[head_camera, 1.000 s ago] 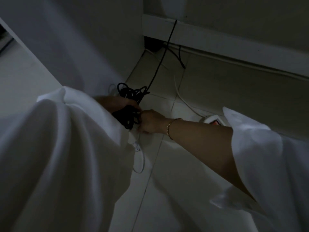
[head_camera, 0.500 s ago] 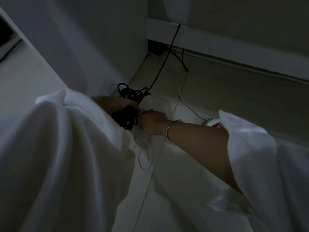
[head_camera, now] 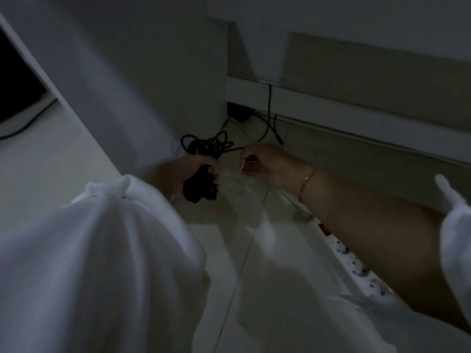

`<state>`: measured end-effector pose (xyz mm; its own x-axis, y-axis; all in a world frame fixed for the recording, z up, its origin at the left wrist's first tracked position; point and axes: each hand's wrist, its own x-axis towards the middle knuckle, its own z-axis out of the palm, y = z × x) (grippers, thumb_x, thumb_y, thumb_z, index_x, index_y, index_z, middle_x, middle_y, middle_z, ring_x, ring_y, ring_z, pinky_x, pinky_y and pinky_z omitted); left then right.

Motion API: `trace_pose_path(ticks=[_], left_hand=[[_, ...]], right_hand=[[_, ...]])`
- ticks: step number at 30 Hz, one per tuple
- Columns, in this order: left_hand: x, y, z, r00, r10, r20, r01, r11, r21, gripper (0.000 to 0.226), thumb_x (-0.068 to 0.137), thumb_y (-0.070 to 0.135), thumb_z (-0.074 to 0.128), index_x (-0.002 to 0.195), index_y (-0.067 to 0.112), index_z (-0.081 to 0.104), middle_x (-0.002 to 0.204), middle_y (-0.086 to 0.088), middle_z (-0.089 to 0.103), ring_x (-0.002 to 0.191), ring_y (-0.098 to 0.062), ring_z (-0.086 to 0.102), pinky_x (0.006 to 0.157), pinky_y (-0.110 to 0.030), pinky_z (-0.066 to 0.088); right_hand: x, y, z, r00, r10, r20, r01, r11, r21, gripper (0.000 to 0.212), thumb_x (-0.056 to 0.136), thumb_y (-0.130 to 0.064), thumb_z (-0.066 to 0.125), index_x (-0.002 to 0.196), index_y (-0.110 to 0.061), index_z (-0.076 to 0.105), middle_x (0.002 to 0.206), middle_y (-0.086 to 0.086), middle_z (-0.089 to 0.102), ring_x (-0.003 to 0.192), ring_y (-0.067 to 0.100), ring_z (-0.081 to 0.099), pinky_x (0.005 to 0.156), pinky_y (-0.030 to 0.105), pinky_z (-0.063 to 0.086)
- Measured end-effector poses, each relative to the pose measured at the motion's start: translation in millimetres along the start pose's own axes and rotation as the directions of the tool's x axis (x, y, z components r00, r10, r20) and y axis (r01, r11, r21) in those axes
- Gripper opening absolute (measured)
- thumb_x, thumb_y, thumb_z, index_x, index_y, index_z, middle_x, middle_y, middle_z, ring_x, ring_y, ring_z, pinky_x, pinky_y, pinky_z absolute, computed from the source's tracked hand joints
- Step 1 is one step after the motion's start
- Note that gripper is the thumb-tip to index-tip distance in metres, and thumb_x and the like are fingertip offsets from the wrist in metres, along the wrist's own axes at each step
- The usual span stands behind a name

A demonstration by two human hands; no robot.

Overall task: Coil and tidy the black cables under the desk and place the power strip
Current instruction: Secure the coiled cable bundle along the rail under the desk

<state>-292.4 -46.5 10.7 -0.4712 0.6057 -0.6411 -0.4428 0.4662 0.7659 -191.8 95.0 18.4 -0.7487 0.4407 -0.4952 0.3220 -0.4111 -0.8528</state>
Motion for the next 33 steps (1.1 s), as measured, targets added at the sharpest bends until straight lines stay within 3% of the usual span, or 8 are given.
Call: trace_pose_path(ticks=[2,5,11,19,22,25,30,33], left_hand=[[2,7,6,0.998,0.069,-0.003,-0.069,0.998,-0.011,0.047,0.089,0.019,0.056,0.043,0.014,0.055,0.049,-0.002,0.050,0.046,-0.017,0.049,0.066,-0.028,0.044],[1,19,15,0.987,0.160,-0.005,-0.160,0.985,-0.060,0.034,0.088,0.018,0.057,0.055,0.016,0.049,0.048,0.002,0.044,0.045,-0.013,0.039,0.055,-0.025,0.033],[-6,33,32,0.975,0.196,0.107,-0.169,0.960,-0.221,0.023,0.091,0.014,0.052,0.069,0.015,0.047,0.042,0.005,0.043,0.035,-0.006,0.041,0.040,-0.017,0.039],[-9,40,39,0.956,0.182,0.229,-0.126,0.963,-0.239,0.027,0.092,0.011,0.048,0.066,0.016,0.043,0.043,0.005,0.039,0.035,-0.006,0.037,0.039,-0.015,0.036],[-8,39,36,0.965,0.183,0.187,-0.134,0.960,-0.245,0.027,0.091,0.010,0.050,0.065,0.015,0.045,0.045,0.004,0.040,0.036,-0.007,0.038,0.040,-0.016,0.037],[-1,46,33,0.977,0.208,0.046,-0.184,0.934,-0.306,0.027,0.088,0.014,0.056,0.062,0.014,0.050,0.047,0.002,0.044,0.038,-0.009,0.041,0.043,-0.018,0.037],[8,73,45,0.965,0.239,-0.110,-0.263,0.866,-0.425,0.060,0.088,0.016,0.055,0.029,0.017,0.047,0.033,0.004,0.043,0.024,-0.009,0.040,0.033,-0.009,0.030],[17,81,61,0.956,0.242,-0.166,-0.292,0.822,-0.489,0.058,0.093,0.018,0.053,0.035,0.015,0.051,0.032,0.002,0.046,0.024,-0.011,0.045,0.031,-0.010,0.035]], right_hand=[[-2,-7,-6,1.000,-0.027,-0.014,0.028,0.999,0.039,0.021,0.089,0.002,0.046,0.073,-0.009,0.055,0.063,0.006,0.057,0.042,0.010,0.061,0.046,0.019,0.053],[-1,-13,-14,0.995,-0.047,-0.089,0.048,0.999,0.011,0.026,0.091,0.000,0.039,0.075,-0.012,0.057,0.057,0.002,0.056,0.038,0.008,0.051,0.041,0.015,0.042],[-8,-20,-25,0.979,-0.015,-0.202,0.007,0.999,-0.042,0.034,0.095,-0.026,0.049,0.064,-0.015,0.046,0.056,0.001,0.040,0.029,0.006,0.032,0.030,0.013,0.021],[7,-50,-33,0.942,-0.044,-0.333,0.198,0.874,0.444,0.036,0.098,-0.027,0.038,0.070,-0.013,0.056,0.054,0.001,0.046,0.027,0.008,0.035,0.036,0.008,0.021],[8,-58,-48,0.947,-0.105,-0.305,0.240,0.860,0.449,0.036,0.098,-0.035,0.041,0.073,-0.015,0.057,0.053,-0.001,0.047,0.026,0.004,0.037,0.032,0.008,0.022],[8,-62,-56,0.961,-0.089,-0.260,0.190,0.900,0.392,0.027,0.093,-0.021,0.054,0.069,-0.011,0.055,0.047,-0.001,0.048,0.027,0.003,0.038,0.029,0.009,0.021],[10,-68,-53,0.962,-0.119,-0.245,0.188,0.941,0.281,0.017,0.092,-0.008,0.055,0.075,-0.011,0.054,0.058,0.002,0.047,0.025,0.000,0.038,0.028,0.009,0.021],[11,-70,-49,0.972,-0.149,-0.179,0.200,0.930,0.308,0.017,0.091,-0.006,0.054,0.078,-0.015,0.052,0.045,-0.004,0.049,0.026,-0.001,0.037,0.028,0.007,0.021]])
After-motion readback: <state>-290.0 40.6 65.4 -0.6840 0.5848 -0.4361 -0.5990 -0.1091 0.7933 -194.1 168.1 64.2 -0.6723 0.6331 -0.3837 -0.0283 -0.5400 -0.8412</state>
